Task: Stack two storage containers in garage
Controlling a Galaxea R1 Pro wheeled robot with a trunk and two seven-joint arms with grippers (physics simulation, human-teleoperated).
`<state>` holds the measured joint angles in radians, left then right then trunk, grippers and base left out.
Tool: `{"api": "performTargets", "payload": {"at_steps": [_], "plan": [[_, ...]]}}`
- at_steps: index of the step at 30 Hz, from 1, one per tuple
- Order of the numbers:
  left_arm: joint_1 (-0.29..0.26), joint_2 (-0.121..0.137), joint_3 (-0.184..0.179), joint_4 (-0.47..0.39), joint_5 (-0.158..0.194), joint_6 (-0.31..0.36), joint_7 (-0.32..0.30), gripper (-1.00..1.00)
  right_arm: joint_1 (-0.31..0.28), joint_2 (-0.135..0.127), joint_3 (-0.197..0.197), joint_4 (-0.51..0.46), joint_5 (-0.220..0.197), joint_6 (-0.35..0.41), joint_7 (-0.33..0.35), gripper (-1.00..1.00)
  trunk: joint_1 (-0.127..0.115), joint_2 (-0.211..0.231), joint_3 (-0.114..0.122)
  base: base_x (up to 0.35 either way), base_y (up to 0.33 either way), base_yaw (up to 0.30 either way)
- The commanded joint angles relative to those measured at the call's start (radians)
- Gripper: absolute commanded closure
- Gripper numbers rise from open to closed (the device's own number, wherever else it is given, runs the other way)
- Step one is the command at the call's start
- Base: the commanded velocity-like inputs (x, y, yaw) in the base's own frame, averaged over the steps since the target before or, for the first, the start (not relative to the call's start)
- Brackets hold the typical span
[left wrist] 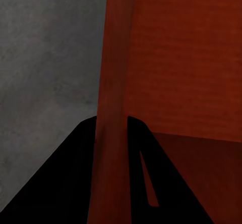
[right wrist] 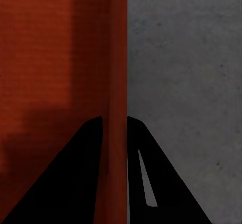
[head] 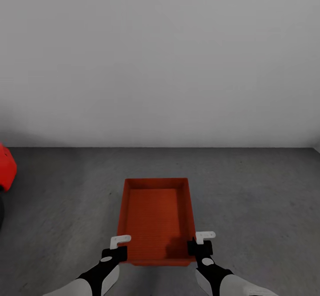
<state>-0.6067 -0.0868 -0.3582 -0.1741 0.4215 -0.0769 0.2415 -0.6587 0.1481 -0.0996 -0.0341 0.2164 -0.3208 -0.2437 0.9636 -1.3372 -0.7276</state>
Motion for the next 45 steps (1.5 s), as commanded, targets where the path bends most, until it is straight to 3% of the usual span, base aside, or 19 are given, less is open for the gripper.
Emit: {"api": "performTargets", "payload": {"at_steps": [1, 45], "plan": [[-0.001, 0.007, -0.001, -0.002, 0.010, 0.000, 0.002, 1.00, -0.001, -0.005, -0.045, 0.000, 0.032, 0.002, -0.002, 1.00, 0.000, 0.000, -0.001, 0.000, 0.000, 0.009], [0.000, 0.007, -0.001, -0.002, 0.011, 0.002, 0.001, 1.00, -0.001, -0.004, -0.045, 0.000, 0.032, 0.002, -0.002, 1.00, 0.000, 0.000, -0.001, -0.005, -0.012, -0.014]]}}
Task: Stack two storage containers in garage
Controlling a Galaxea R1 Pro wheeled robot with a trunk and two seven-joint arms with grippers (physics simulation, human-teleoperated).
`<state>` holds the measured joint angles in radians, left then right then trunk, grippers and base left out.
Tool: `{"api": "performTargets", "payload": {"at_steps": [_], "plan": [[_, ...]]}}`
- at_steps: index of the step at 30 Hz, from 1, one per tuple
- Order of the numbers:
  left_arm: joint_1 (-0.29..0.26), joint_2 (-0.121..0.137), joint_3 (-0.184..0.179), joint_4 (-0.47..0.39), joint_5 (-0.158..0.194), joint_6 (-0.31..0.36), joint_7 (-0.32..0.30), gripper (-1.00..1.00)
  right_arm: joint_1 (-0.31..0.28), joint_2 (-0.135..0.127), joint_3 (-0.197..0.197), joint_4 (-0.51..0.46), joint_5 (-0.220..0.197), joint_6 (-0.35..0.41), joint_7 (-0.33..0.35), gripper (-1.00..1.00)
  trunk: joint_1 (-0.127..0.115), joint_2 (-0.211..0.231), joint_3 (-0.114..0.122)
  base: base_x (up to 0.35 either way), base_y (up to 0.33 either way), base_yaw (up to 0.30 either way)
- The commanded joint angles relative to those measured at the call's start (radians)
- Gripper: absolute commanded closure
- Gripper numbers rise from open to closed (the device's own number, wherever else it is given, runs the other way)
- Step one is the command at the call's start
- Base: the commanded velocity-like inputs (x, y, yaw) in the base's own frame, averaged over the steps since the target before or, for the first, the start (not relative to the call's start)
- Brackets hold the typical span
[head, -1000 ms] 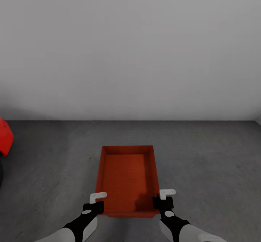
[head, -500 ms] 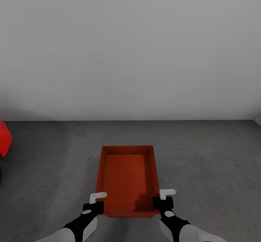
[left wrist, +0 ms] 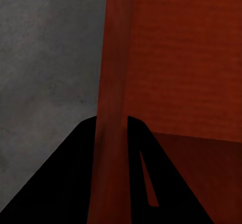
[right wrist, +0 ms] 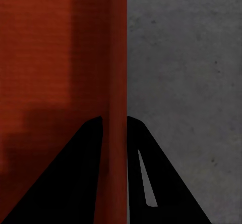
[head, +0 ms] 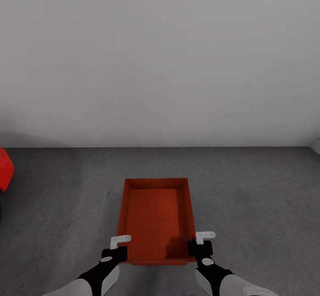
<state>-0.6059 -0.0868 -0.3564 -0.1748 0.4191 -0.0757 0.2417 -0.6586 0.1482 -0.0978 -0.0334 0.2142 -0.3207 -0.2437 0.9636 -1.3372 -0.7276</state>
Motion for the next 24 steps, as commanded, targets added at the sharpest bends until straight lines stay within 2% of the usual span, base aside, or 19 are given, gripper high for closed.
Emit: {"api": "performTargets", "payload": {"at_steps": [1, 24], "plan": [[0.000, 0.007, -0.003, -0.002, 0.013, 0.000, 0.001, 1.00, -0.001, -0.004, -0.046, 0.000, 0.034, 0.002, -0.002, 1.00, 0.000, 0.000, -0.001, -0.001, -0.002, 0.000], [-0.001, 0.007, -0.003, -0.002, 0.012, 0.000, 0.002, 1.00, -0.001, -0.005, -0.046, 0.000, 0.034, 0.004, -0.002, 1.00, 0.000, 0.000, -0.001, 0.000, 0.000, 0.000]]}}
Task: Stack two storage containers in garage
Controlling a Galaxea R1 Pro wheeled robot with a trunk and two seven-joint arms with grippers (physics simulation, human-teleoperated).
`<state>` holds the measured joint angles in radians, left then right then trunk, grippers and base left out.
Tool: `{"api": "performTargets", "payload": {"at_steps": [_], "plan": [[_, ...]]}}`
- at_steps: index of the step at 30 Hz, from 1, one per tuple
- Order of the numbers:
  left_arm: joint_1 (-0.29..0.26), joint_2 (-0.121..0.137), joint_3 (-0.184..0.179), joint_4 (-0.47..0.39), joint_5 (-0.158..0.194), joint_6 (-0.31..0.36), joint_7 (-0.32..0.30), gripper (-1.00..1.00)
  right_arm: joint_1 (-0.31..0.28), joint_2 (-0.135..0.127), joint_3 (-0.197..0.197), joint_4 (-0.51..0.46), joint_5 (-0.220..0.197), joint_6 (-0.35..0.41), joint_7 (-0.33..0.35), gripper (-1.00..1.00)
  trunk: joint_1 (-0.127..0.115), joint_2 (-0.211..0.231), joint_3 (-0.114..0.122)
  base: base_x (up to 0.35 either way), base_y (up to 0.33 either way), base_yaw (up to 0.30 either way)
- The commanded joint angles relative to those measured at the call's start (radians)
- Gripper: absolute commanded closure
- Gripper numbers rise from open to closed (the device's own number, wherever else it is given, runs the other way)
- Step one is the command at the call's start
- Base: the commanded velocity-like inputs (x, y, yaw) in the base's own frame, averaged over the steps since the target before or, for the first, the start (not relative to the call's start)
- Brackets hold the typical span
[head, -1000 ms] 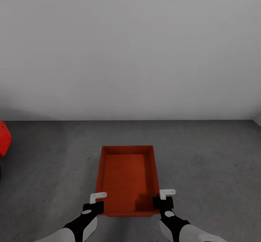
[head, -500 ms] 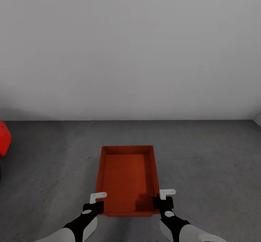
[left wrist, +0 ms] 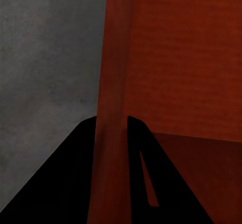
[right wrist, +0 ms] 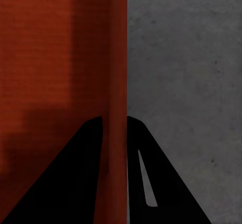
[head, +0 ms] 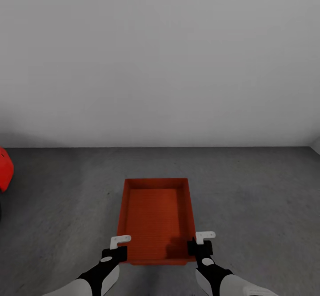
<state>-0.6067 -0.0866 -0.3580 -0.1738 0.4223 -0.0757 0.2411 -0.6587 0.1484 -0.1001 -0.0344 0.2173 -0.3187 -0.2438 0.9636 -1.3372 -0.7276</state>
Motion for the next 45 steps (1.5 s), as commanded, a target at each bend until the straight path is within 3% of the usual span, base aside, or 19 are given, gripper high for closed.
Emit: {"api": "performTargets", "payload": {"at_steps": [1, 15, 29, 38, 45], "plan": [[0.000, 0.007, -0.001, -0.003, 0.009, 0.000, 0.003, 1.00, -0.001, -0.006, -0.044, 0.001, 0.031, 0.001, -0.002, 1.00, 0.000, 0.000, -0.001, 0.000, 0.000, 0.000], [0.000, 0.007, -0.001, -0.003, 0.010, 0.000, 0.003, 1.00, -0.001, -0.005, -0.044, 0.001, 0.031, 0.000, -0.002, 1.00, 0.000, 0.000, -0.001, 0.000, 0.000, 0.000], [0.000, 0.007, -0.001, -0.003, 0.010, 0.000, 0.003, 1.00, -0.001, -0.006, -0.044, 0.001, 0.031, 0.001, -0.002, 1.00, 0.054, -0.098, -0.045, 0.000, 0.000, 0.000], [0.000, 0.007, -0.001, -0.003, 0.010, 0.000, 0.003, 1.00, -0.001, -0.006, -0.044, 0.001, 0.031, 0.001, -0.002, 1.00, 0.054, -0.098, -0.045, 0.000, 0.000, 0.000], [0.000, 0.007, -0.001, -0.001, 0.010, 0.001, 0.003, 1.00, -0.001, -0.006, -0.044, 0.001, 0.031, 0.001, -0.002, 1.00, 0.080, -0.147, -0.067, 0.000, 0.000, 0.000]]}}
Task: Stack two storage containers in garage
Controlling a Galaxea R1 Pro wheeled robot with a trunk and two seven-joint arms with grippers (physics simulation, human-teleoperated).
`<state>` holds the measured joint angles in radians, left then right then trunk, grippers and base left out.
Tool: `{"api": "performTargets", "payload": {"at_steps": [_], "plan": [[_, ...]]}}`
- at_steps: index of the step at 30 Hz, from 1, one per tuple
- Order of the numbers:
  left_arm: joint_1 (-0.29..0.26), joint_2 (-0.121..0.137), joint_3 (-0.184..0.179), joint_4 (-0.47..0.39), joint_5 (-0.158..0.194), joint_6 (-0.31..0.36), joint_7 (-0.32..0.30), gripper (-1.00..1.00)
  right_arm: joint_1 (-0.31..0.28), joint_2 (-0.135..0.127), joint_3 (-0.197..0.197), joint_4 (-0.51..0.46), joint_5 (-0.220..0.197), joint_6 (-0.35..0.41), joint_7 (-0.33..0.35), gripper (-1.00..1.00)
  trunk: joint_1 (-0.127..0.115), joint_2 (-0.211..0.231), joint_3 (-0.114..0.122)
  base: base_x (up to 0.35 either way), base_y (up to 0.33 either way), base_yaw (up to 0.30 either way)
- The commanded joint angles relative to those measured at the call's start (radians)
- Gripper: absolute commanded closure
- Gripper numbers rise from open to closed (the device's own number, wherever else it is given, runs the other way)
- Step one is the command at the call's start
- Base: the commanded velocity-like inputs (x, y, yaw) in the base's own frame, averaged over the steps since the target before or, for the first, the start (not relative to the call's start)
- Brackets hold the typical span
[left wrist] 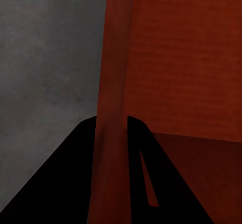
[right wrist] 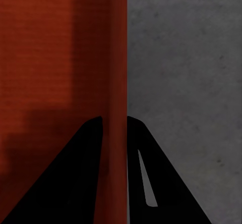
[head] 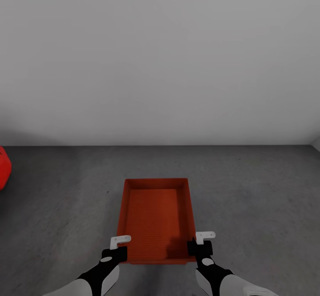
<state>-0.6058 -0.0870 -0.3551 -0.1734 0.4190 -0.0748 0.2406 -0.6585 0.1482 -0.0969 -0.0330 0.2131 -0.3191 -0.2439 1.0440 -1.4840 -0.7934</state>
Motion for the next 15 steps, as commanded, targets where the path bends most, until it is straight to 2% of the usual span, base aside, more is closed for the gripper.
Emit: {"api": "performTargets", "payload": {"at_steps": [1, 6, 15], "plan": [[-0.001, 0.007, -0.004, -0.002, 0.014, 0.000, 0.003, 1.00, -0.001, -0.006, -0.047, -0.001, 0.035, 0.002, -0.002, 1.00, 0.004, -0.008, -0.004, 0.000, 0.000, 0.000], [-0.001, 0.007, -0.004, -0.001, 0.014, 0.000, 0.003, 1.00, -0.001, -0.005, -0.047, -0.001, 0.035, 0.001, -0.002, 1.00, 0.023, -0.043, -0.020, 0.000, 0.000, 0.000], [0.000, 0.007, -0.004, -0.002, 0.014, 0.000, 0.003, 1.00, -0.001, -0.006, -0.047, -0.001, 0.035, 0.002, -0.002, 1.00, 0.023, -0.043, -0.020, 0.000, 0.000, 0.000]]}}
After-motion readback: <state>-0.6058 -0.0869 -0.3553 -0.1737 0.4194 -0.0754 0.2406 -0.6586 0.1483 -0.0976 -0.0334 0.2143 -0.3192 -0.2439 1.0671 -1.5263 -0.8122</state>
